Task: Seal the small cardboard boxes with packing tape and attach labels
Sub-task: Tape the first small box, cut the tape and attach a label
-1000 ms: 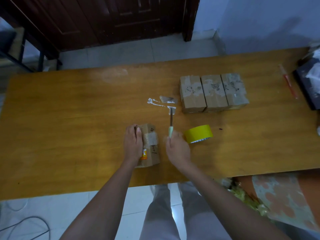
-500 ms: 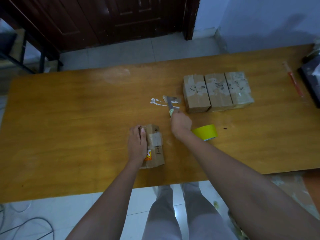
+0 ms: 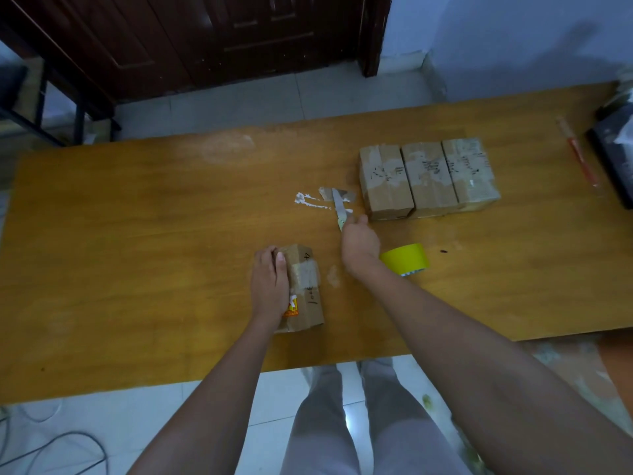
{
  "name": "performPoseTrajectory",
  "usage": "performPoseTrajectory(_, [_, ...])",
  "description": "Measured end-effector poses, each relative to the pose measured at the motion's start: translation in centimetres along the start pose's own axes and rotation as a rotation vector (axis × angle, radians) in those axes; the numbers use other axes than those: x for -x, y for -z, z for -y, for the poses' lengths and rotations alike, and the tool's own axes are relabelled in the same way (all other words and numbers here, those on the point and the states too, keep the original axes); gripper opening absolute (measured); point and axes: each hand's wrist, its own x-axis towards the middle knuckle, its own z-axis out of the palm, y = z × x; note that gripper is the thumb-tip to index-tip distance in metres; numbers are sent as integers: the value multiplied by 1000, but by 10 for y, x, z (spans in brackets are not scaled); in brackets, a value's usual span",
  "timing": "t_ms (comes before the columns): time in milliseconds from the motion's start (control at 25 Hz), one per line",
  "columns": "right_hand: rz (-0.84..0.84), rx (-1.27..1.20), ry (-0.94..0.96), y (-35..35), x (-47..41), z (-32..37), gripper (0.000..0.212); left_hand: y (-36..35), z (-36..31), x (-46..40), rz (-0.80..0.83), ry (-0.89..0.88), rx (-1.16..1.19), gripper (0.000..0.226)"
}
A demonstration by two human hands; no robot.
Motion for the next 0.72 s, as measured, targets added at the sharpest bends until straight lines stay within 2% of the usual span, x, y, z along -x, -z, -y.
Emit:
performPoseTrajectory(120, [-73, -112, 36, 12, 13, 7, 36, 1, 1, 0, 2, -1, 7, 43])
performPoseTrajectory(200, [-129, -283, 101, 14, 30, 9, 31, 2, 0, 0, 5, 2, 12, 47])
performPoseTrajectory(360, [118, -732, 68, 3, 78, -1, 54, 3, 0, -1, 5, -3, 44, 46])
performPoseTrajectory(480, [195, -929, 43, -11, 90, -5, 35, 3, -3, -1, 0, 49, 93, 37])
performPoseTrajectory(600, [119, -999, 39, -9, 89, -4, 15, 4, -14, 1, -30, 46, 133, 37])
performPoseTrajectory(720, [64, -1034, 43, 0, 90, -6, 13, 6, -31, 4, -81, 51, 205, 37])
